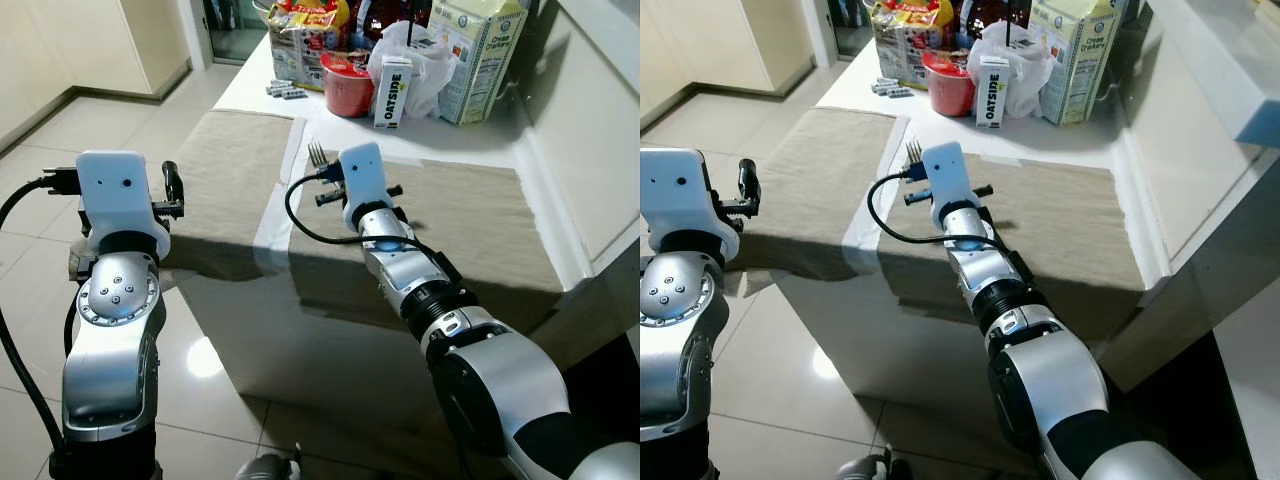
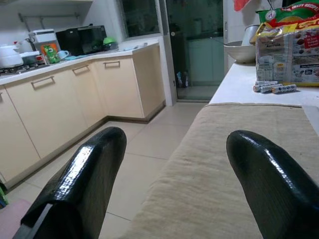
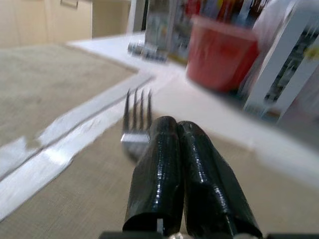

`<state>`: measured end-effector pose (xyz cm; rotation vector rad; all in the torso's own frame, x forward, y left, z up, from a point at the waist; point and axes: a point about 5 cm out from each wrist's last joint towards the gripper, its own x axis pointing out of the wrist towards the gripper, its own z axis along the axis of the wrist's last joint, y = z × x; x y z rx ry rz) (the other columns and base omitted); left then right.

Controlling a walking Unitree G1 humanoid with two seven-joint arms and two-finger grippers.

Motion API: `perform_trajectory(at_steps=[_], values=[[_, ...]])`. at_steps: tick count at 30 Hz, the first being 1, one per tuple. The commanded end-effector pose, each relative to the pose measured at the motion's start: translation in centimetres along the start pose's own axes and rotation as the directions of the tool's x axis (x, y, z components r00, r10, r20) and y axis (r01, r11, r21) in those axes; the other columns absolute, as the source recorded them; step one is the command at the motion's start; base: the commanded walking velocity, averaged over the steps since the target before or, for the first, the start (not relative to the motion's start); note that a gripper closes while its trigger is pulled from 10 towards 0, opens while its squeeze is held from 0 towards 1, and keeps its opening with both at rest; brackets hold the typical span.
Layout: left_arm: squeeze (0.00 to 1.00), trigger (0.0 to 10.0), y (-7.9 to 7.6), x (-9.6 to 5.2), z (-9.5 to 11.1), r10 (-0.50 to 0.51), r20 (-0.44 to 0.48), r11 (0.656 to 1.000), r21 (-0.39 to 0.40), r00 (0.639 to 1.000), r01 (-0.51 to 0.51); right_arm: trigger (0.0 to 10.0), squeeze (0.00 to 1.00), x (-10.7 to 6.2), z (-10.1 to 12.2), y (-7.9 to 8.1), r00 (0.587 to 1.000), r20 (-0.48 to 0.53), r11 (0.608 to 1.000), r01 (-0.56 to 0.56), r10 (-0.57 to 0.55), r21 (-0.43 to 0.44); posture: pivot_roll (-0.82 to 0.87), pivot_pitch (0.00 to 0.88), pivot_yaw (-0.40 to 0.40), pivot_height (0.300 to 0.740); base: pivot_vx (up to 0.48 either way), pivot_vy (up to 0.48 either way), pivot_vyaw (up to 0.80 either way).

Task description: Setting the table

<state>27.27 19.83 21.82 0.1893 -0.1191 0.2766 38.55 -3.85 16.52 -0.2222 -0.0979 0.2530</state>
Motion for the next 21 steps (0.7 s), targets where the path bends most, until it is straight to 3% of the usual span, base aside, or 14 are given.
perform_trajectory(at_steps=[1,8,14,17,19,21], values=[[0.00,10.0,0.1,0.2,0.4,0.012,0.022,1.000,0.015,1.000,-0.013,0.0,0.00,0.4,1.6,-0.2,0.996,0.088,0.999,0.020,-0.017,-0.034,0.13,0.054,0.023,0.740,0.000,0.000,0.00],[0.00,10.0,0.3,0.1,0.5,0.016,0.032,1.000,0.026,0.999,-0.017,0.0,0.00,0.4,4.1,-0.5,0.963,0.262,0.995,0.081,-0.061,-0.066,0.13,0.048,0.022,0.740,0.000,0.000,0.00],[0.00,10.0,0.3,0.1,0.4,0.014,0.032,1.000,0.027,0.999,-0.015,0.0,0.00,0.5,6.1,-0.6,0.933,0.351,0.995,0.094,-0.075,-0.038,0.13,0.038,0.022,0.740,0.000,0.000,0.00],[0.00,10.0,0.3,0.2,0.4,0.012,0.032,1.000,0.029,0.999,-0.013,0.0,0.00,0.6,8.5,-0.5,0.887,0.455,0.995,0.095,-0.076,-0.019,0.13,0.038,0.022,0.740,0.000,0.000,0.00],[0.00,10.0,0.3,0.1,0.4,0.012,0.032,1.000,0.029,0.999,-0.013,0.0,0.00,0.5,8.8,-0.4,0.878,0.472,0.996,0.091,-0.073,-0.014,0.14,0.039,0.022,0.740,0.000,0.000,0.00],[0.00,10.0,0.3,0.1,0.3,0.012,0.028,0.999,0.030,1.000,-0.013,0.0,0.00,0.0,10.8,1.3,0.822,0.570,0.999,0.006,0.021,-0.046,0.13,0.043,0.025,0.740,0.000,0.000,0.00]])
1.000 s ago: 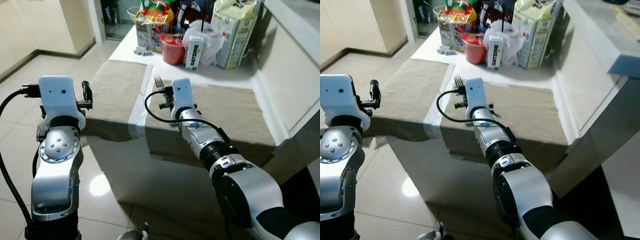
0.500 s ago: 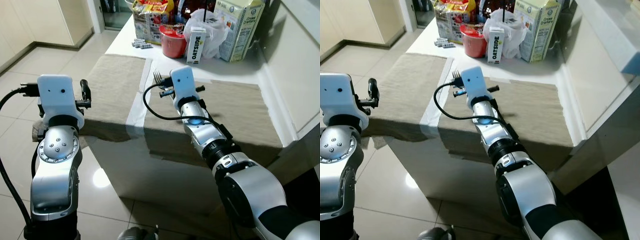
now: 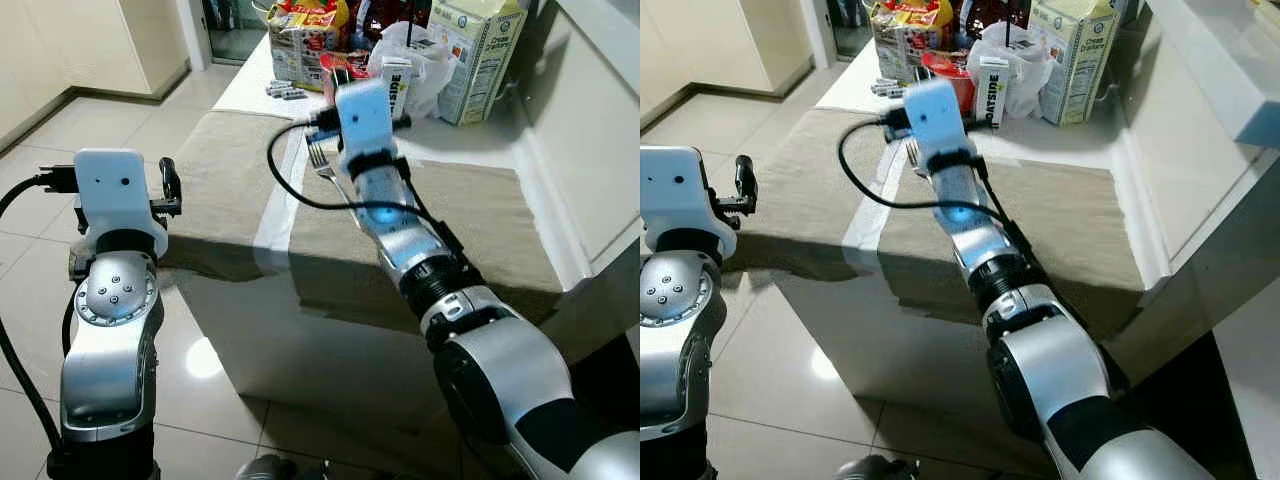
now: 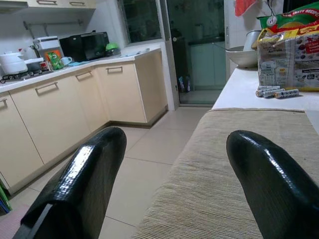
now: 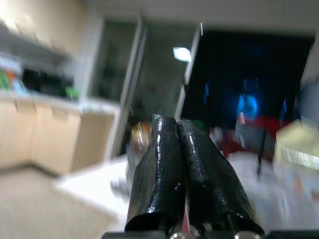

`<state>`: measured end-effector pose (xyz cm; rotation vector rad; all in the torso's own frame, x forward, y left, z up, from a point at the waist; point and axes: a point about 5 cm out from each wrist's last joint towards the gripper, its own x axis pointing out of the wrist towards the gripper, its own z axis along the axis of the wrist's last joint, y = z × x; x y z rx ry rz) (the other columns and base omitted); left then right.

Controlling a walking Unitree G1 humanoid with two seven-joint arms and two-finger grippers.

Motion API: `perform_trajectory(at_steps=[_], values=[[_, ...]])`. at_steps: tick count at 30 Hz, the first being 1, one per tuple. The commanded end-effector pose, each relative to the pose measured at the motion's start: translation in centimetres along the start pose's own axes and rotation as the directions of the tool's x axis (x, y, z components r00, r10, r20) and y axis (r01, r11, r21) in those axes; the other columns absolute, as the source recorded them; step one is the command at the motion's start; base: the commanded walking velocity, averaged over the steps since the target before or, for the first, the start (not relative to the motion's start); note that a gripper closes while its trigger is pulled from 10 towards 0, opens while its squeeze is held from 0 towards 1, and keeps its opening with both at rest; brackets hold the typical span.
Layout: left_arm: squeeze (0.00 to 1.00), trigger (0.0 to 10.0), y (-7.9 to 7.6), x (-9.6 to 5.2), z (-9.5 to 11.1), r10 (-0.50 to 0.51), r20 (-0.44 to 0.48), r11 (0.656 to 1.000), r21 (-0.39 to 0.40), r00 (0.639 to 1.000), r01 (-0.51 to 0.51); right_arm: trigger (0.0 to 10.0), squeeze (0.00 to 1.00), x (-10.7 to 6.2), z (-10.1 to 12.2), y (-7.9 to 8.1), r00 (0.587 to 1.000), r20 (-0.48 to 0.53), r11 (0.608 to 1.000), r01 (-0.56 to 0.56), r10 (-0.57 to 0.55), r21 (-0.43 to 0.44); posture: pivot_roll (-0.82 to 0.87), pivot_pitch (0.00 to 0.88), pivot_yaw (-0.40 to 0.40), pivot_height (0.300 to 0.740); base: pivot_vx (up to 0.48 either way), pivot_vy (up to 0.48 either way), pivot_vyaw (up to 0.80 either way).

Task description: Setting the table

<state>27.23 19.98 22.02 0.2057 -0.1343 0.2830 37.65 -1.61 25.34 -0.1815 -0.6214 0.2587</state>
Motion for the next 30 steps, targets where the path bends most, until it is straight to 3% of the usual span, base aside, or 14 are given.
perform_trajectory(at_steps=[1,4,7,8,9,10,15,16,17,18,21,22,30], values=[[0.00,10.0,0.1,0.1,0.2,0.004,0.011,1.000,0.016,1.000,-0.004,0.0,0.00,0.6,2.3,1.7,0.989,0.121,0.996,-0.090,0.087,0.018,0.13,0.045,0.025,0.740,0.000,0.000,0.00],[0.00,10.0,0.0,0.1,0.2,0.000,0.010,1.000,0.017,1.000,0.000,0.0,0.00,0.4,3.2,3.2,0.975,0.166,0.986,-0.159,0.149,0.048,0.13,0.047,0.026,0.740,0.000,0.000,0.00],[0.00,10.0,-0.1,0.1,0.2,-0.001,0.011,1.000,0.017,1.000,0.001,0.0,0.00,0.2,2.9,3.7,0.976,0.146,0.984,-0.171,0.161,0.057,0.13,0.047,0.026,0.740,0.000,0.000,0.00],[0.00,10.0,0.0,0.1,0.2,-0.001,0.011,1.000,0.018,1.000,0.001,3.3,0.00,0.1,2.6,3.7,0.979,0.130,0.984,-0.167,0.159,0.058,0.13,0.047,0.026,0.740,0.000,0.000,0.00],[0.00,10.0,0.0,0.1,0.2,-0.001,0.011,1.000,0.018,1.000,0.001,8.9,0.00,0.0,2.2,3.8,0.981,0.107,0.984,-0.168,0.161,0.061,0.13,0.047,0.026,0.740,0.000,0.000,0.00],[0.00,10.0,0.0,0.1,0.2,-0.002,0.011,1.000,0.019,1.000,0.002,10.0,0.00,-0.1,1.8,3.8,0.983,0.084,0.985,-0.167,0.162,0.053,0.13,0.047,0.026,0.740,0.000,0.000,0.00],[0.00,10.0,0.0,0.1,0.2,-0.002,0.008,1.000,0.021,1.000,0.002,10.0,0.00,-0.4,1.0,3.4,0.989,0.031,0.988,-0.143,0.141,0.056,0.13,0.055,0.027,0.740,0.000,0.000,0.00],[0.00,10.0,0.0,0.1,0.2,-0.002,0.008,1.000,0.021,1.000,0.002,10.0,0.64,-0.4,0.6,3.1,0.992,0.005,0.991,-0.123,0.123,0.055,0.13,0.055,0.027,0.740,0.000,0.000,0.00],[0.00,10.0,0.0,0.1,0.2,-0.002,0.008,1.000,0.021,1.000,0.002,10.0,0.64,-0.4,0.6,3.1,0.992,0.005,0.991,-0.123,0.123,0.055,0.13,0.055,0.027,0.740,0.000,0.000,0.00],[0.00,10.0,0.0,0.1,0.2,-0.003,0.009,1.000,0.021,1.000,0.003,10.0,1.00,-0.5,-0.2,2.5,0.994,-0.048,0.993,-0.097,0.100,0.064,0.13,0.055,0.027,0.740,0.000,0.000,0.00],[0.00,10.0,0.0,0.1,0.2,-0.003,0.008,1.000,0.020,1.000,0.003,10.0,1.00,-0.7,-1.1,2.1,0.990,-0.110,0.995,-0.085,0.090,0.050,0.13,0.055,0.027,0.740,0.000,0.000,0.00],[0.00,10.0,0.0,0.1,0.2,-0.003,0.008,1.000,0.019,1.000,0.003,10.0,1.00,-1.0,-2.2,1.5,0.981,-0.177,0.996,-0.064,0.073,0.056,0.13,0.056,0.025,0.740,0.000,0.000,0.00],[0.00,10.0,-0.1,0.1,0.2,-0.002,0.007,1.000,0.017,1.000,0.002,10.0,1.00,-2.0,-4.3,0.8,0.945,-0.321,0.993,-0.019,0.056,0.119,0.13,0.059,0.024,0.740,0.000,0.000,0.00]])
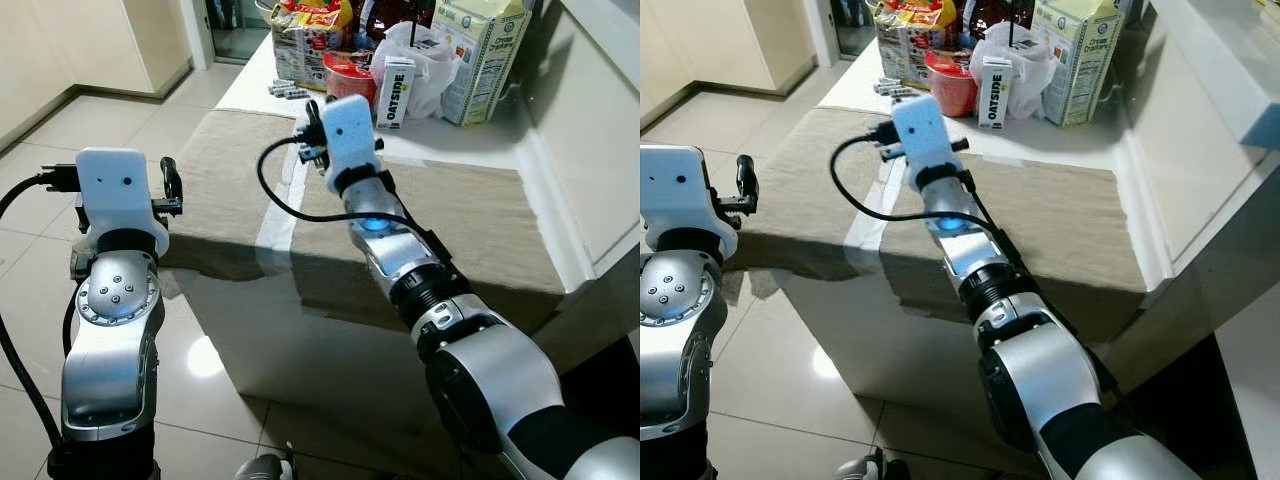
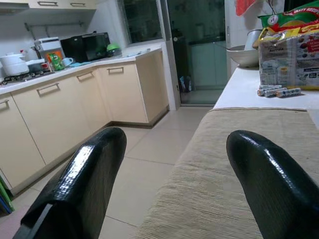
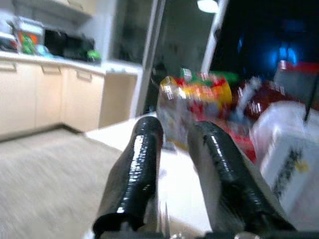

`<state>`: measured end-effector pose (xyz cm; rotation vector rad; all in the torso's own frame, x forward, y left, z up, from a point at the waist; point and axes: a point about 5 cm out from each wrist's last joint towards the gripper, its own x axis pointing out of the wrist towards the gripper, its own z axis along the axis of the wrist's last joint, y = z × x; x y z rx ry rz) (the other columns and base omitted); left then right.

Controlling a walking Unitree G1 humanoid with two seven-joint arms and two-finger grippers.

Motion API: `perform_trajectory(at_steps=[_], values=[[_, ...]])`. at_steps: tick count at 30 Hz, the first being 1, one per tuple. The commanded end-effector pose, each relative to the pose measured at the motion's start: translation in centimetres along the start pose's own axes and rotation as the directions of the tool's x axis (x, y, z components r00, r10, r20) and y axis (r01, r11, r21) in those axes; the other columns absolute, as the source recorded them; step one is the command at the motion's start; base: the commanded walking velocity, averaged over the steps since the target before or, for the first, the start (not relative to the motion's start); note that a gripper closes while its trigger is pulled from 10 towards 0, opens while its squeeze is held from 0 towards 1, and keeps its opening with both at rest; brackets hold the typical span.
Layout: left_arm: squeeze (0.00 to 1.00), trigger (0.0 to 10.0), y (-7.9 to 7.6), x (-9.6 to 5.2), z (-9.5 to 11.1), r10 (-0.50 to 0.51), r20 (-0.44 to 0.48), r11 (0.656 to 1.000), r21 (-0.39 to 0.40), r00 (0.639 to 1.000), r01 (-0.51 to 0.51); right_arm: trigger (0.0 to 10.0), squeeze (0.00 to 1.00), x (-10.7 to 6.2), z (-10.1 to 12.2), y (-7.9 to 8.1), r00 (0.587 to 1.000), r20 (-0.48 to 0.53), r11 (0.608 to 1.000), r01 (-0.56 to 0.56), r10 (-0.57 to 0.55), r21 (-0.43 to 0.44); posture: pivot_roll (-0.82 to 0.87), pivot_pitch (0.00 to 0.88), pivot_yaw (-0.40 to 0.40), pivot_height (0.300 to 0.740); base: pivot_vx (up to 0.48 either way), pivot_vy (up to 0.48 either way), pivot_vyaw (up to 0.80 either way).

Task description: Setting the table

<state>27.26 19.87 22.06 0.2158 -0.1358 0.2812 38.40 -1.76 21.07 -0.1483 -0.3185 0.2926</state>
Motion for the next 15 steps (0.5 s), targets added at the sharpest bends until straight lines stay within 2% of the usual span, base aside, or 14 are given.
perform_trajectory(at_steps=[1,6,13,15], values=[[0.00,10.0,0.0,0.1,0.1,0.000,0.004,1.000,0.007,1.000,0.000,10.0,1.00,-0.2,-0.8,-0.1,0.998,-0.059,0.999,0.011,-0.008,0.041,0.13,0.060,0.025,0.740,0.000,0.000,0.00],[0.00,10.0,0.1,0.1,0.1,0.000,0.004,1.000,0.009,1.000,0.000,10.0,1.00,-0.3,-1.4,-0.4,0.995,-0.098,0.999,0.024,-0.020,0.045,0.13,0.062,0.027,0.740,0.000,0.000,0.00],[0.00,10.0,0.0,0.2,0.2,0.000,0.006,1.000,0.009,1.000,0.000,10.0,1.00,-0.6,-2.6,0.1,0.980,-0.196,0.993,0.005,0.018,0.117,0.13,0.061,0.026,0.740,0.000,0.000,0.00],[0.00,10.0,0.0,0.2,0.2,0.000,0.006,1.000,0.009,1.000,0.000,10.0,1.00,-0.6,-2.5,0.1,0.981,-0.193,0.994,0.005,0.017,0.112,0.13,0.061,0.026,0.740,0.000,0.000,0.00]])
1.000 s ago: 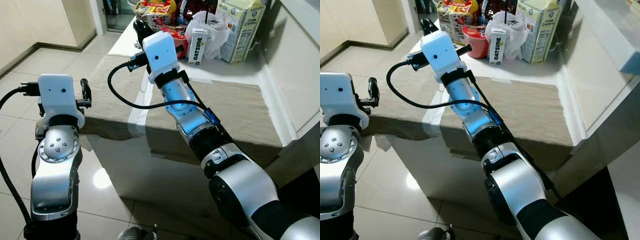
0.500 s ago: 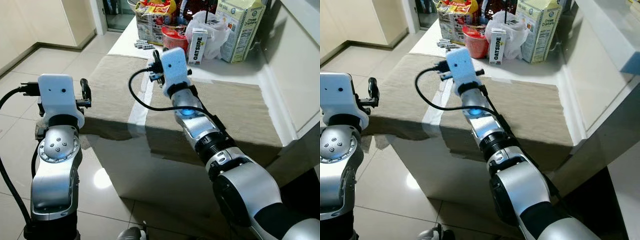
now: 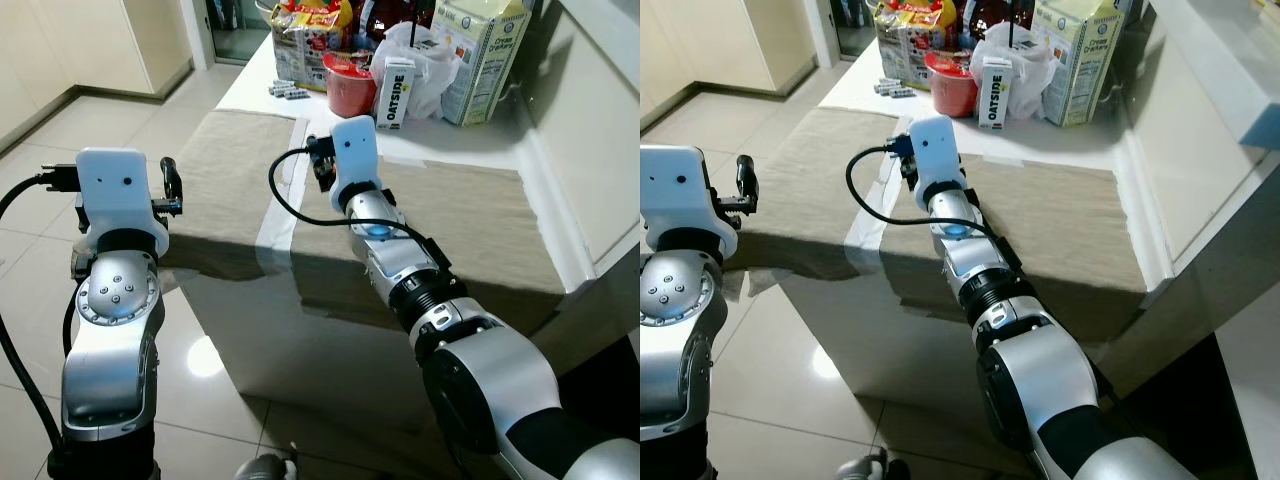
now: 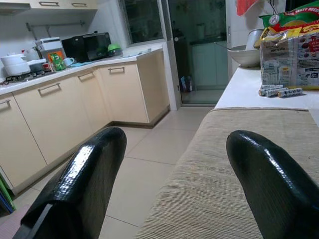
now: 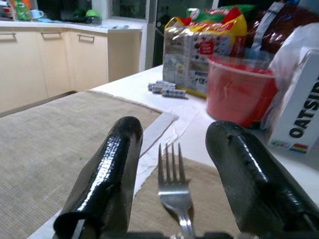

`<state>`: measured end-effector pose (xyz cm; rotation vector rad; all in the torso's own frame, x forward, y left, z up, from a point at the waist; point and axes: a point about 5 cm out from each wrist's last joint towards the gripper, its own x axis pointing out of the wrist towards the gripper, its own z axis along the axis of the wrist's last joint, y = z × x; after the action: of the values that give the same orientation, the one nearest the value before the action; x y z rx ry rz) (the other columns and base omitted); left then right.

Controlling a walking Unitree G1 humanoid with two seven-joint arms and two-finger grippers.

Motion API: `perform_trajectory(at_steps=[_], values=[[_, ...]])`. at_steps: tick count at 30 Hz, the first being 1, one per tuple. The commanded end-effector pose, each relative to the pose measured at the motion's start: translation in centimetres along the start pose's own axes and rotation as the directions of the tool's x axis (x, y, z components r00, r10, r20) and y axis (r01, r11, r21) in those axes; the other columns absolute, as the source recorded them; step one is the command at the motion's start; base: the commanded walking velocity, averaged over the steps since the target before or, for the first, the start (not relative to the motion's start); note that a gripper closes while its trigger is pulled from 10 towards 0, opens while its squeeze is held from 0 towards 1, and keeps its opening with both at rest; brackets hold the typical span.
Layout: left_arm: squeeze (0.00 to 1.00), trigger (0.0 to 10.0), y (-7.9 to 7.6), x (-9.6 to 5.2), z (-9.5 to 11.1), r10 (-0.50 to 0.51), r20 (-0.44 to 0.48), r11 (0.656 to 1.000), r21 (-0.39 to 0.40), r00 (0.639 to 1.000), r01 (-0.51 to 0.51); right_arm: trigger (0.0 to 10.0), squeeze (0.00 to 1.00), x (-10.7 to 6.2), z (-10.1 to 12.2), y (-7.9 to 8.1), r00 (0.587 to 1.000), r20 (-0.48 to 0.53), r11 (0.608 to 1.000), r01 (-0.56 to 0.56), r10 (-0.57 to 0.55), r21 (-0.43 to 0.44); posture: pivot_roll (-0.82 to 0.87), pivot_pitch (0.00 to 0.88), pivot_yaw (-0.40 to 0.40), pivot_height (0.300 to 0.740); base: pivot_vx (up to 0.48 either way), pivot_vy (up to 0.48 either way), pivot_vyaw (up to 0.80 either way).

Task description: Setting the table

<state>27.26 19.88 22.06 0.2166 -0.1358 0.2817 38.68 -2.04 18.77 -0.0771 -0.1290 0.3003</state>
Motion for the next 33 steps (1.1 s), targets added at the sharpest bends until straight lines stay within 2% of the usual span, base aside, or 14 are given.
perform_trajectory(at_steps=[1,9,11,12,13,14,22,26,28,33], values=[[0.00,10.0,0.0,0.2,0.2,-0.001,0.006,1.000,0.008,1.000,0.001,10.0,1.00,0.0,-0.2,-0.1,1.000,-0.017,1.000,0.005,-0.005,0.013,0.13,0.061,0.026,0.740,0.000,0.000,0.00],[0.00,10.0,0.0,0.2,0.2,-0.002,0.007,1.000,0.009,1.000,0.002,10.0,1.00,0.1,0.1,-0.3,1.000,-0.010,1.000,0.017,-0.017,0.016,0.13,0.059,0.026,0.740,0.000,0.000,0.00],[0.00,10.0,0.1,0.1,0.2,-0.001,0.006,1.000,0.009,1.000,0.001,10.0,1.00,0.2,-0.1,-0.6,0.998,-0.040,0.999,0.045,-0.045,0.003,0.13,0.059,0.026,0.740,0.000,0.000,0.00],[0.00,10.0,0.1,0.1,0.2,-0.001,0.006,1.000,0.009,1.000,0.001,10.0,0.53,0.2,-0.3,-0.8,0.997,-0.059,0.999,0.053,-0.053,-0.004,0.13,0.059,0.026,0.740,0.000,0.000,0.00],[0.00,10.0,0.1,0.1,0.2,-0.001,0.005,1.000,0.009,1.000,0.001,10.0,0.53,0.2,-0.5,-0.8,0.995,-0.079,0.999,0.054,-0.054,-0.005,0.13,0.059,0.026,0.740,0.000,0.000,0.00],[0.00,10.0,0.1,0.1,0.1,0.000,0.005,1.000,0.009,1.000,0.000,10.0,0.00,0.1,-0.9,-0.8,0.993,-0.103,0.999,0.053,-0.052,0.002,0.13,0.058,0.025,0.740,0.000,0.000,0.00],[0.00,10.0,0.1,0.1,0.2,0.000,0.005,1.000,0.010,1.000,0.000,10.0,0.00,-0.3,-2.5,-1.2,0.976,-0.207,0.997,0.072,-0.069,0.008,0.13,0.053,0.024,0.740,0.000,0.000,0.00],[0.00,10.0,0.1,0.1,0.1,0.000,0.006,1.000,0.010,1.000,0.000,10.0,0.00,-0.4,-2.8,-1.1,0.972,-0.228,0.997,0.071,-0.065,0.017,0.13,0.053,0.024,0.740,0.000,0.000,0.00],[0.00,10.0,0.1,0.1,0.2,0.001,0.007,1.000,0.010,1.000,-0.001,10.0,0.00,-0.6,-3.4,-0.9,0.961,-0.272,0.997,0.065,-0.049,0.051,0.13,0.053,0.024,0.740,0.000,0.000,0.00],[0.00,10.0,0.1,0.1,0.2,0.003,0.009,1.000,0.010,1.000,-0.003,10.0,0.00,-0.9,-4.1,-0.8,0.950,-0.310,0.996,0.064,-0.040,0.065,0.14,0.049,0.021,0.740,0.000,0.000,0.00]])
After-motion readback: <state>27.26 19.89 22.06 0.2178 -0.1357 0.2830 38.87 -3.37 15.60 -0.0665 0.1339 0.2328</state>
